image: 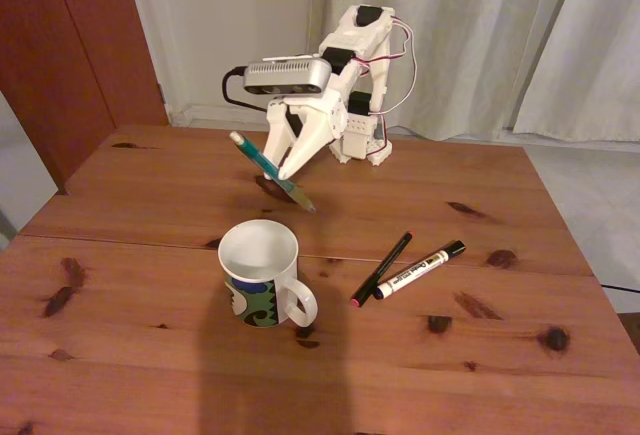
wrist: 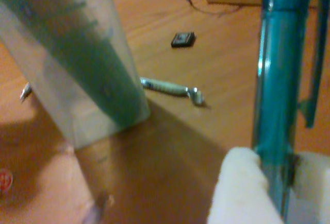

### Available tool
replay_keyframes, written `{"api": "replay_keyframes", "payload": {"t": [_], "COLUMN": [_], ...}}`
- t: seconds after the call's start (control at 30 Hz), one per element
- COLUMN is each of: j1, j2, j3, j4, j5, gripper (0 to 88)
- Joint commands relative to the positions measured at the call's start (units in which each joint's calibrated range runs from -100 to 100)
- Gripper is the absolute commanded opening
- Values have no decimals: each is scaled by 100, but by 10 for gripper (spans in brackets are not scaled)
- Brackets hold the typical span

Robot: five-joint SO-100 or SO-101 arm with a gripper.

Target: Clean up the desk and place the pens and markers into the cup

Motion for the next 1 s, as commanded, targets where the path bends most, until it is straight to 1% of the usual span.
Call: {"api": "replay_keyframes", "payload": {"t": [0.0,0.47,0.97], "j1": [70,166,392], "j2": [181,1256,1712], "j3": [-768,-1670,-1706], "j4": [-156,-156,-165], "j5": [-6,20,41], "gripper": [8,8,8]}}
